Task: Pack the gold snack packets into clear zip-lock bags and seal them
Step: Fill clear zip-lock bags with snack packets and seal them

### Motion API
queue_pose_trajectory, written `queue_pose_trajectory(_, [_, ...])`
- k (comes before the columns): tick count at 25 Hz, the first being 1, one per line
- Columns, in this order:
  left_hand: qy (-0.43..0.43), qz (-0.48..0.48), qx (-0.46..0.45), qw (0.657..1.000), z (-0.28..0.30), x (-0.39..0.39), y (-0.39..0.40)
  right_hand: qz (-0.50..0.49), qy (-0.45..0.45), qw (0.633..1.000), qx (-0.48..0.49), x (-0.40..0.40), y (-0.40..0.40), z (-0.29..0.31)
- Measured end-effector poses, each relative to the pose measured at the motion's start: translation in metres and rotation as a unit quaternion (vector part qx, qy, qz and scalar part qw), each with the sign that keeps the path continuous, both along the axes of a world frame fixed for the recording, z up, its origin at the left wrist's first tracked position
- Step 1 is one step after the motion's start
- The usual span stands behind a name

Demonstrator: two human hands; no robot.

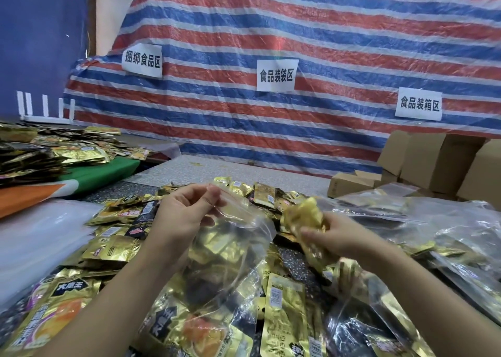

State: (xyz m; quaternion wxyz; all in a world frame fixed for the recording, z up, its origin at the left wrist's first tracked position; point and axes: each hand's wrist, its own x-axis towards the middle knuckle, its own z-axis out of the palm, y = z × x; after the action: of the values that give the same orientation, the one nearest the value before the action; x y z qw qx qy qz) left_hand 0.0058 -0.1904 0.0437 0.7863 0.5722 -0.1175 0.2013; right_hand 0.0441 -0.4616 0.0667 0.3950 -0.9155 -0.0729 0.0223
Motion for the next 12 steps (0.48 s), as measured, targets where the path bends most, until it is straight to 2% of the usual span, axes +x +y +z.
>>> queue_pose_trajectory(1, [-0.004,-0.009,0.000,1.000,0.000,0.000,-0.001,-0.020,-0.018,0.995,0.101,0.002,0.001,0.004])
queue_pose_trajectory(3, [-0.010,-0.030,-0.004,0.999,0.000,-0.001,-0.001,-0.024,-0.034,0.961,0.275,0.004,0.007,0.010])
queue_pose_trajectory(6, [-0.010,-0.051,-0.001,0.999,-0.001,-0.003,-0.002,0.036,-0.031,0.899,0.436,-0.001,0.024,0.018])
queue_pose_trajectory(9, [-0.006,-0.067,0.000,0.998,-0.002,-0.004,-0.003,0.119,-0.014,0.844,0.523,-0.007,0.042,0.025])
queue_pose_trajectory(12, [-0.009,-0.078,0.000,0.997,0.000,-0.006,-0.003,0.173,-0.027,0.826,0.536,-0.008,0.056,0.026])
